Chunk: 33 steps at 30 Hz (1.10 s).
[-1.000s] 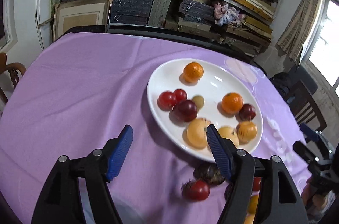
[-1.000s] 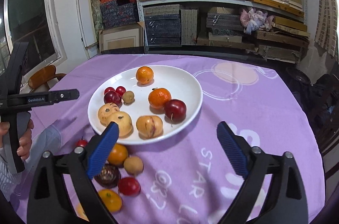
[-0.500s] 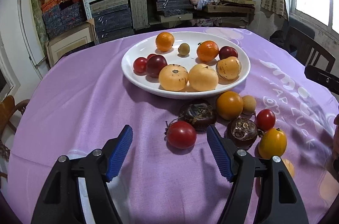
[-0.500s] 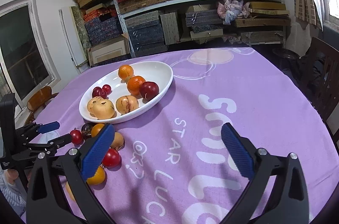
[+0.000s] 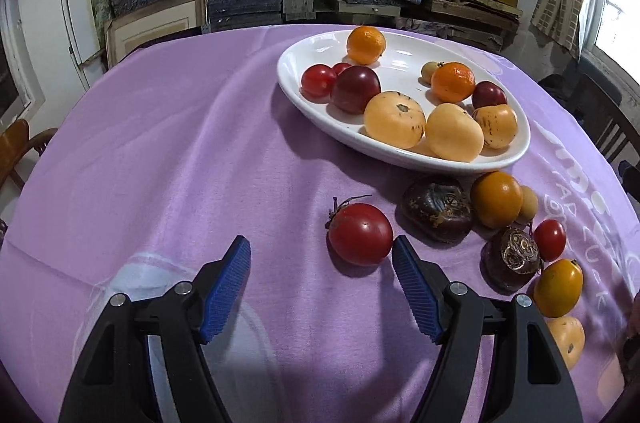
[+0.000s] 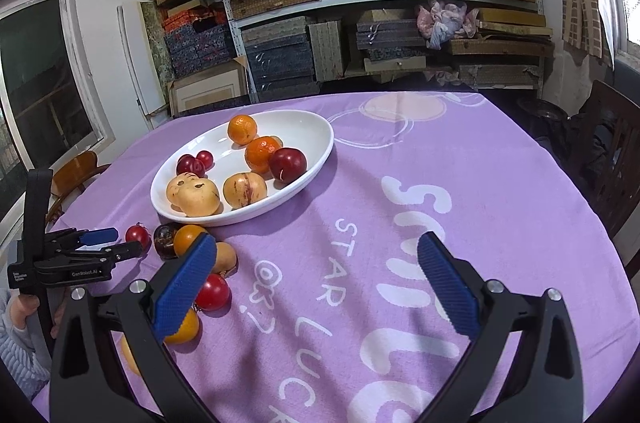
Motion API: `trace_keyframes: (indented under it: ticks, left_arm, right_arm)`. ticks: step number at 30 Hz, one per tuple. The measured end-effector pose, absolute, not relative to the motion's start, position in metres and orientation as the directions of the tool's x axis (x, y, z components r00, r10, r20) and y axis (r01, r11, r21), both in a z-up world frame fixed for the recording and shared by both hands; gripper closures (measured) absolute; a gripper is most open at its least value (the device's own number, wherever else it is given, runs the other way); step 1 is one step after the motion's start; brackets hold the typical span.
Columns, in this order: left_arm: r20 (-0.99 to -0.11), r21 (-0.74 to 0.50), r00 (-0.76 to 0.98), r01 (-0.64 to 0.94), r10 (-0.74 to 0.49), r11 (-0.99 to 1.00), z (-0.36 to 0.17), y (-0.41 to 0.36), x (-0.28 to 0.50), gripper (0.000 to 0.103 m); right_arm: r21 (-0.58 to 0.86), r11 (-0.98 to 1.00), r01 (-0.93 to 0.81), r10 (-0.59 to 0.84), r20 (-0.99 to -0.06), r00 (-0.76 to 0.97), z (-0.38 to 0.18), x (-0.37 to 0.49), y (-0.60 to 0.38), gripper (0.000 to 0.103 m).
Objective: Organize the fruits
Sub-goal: 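Withdraw both grippers toward the remaining red tomatoes, then grasp a red tomato with the left gripper while the right grasps another red tomato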
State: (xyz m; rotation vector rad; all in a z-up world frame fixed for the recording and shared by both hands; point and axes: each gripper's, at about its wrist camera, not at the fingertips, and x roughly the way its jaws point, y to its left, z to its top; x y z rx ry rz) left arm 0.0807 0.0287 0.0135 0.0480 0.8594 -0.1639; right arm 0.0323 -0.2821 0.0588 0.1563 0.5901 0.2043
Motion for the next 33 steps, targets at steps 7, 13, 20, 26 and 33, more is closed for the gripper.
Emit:
trace_keyframes:
  ticks: [7, 13, 20, 26, 33]
  left_arm:
    - [-0.726, -0.053, 0.660, 0.228, -0.194, 0.972, 0.021, 0.027, 0.079, 0.031]
    - [-0.688, -0.050, 0.668, 0.346, -0.284, 0.937, 0.028, 0.008, 0.066, 0.040]
    - [-0.730, -0.062, 0.618, 0.363, -0.290, 0.930, 0.020, 0.000, 0.072, 0.040]
    - [-0.753, -0.134, 0.575, 0.341, -0.320, 0.930, 0.011, 0.008, 0.087, 0.041]
    - [-0.742, -0.099, 0.590, 0.373, -0.318, 0.922, 0.014, 0.001, 0.078, 0.071]
  right_arm:
    - [0.200, 0.968, -0.150, 0.237, -0.539, 0.808, 0.056, 0.034, -0.280, 0.004]
    - [0.205, 0.968, -0.148, 0.239, -0.548, 0.802, 0.054, 0.035, -0.277, 0.004]
    - [0.216, 0.966, -0.144, 0.242, -0.550, 0.799, 0.052, 0.036, -0.278, 0.004]
    - [0.212, 0.966, -0.148, 0.243, -0.555, 0.796, 0.052, 0.036, -0.277, 0.004]
    - [0.140, 0.964, -0.228, 0.266, -0.594, 0.759, 0.047, 0.037, -0.254, 0.004]
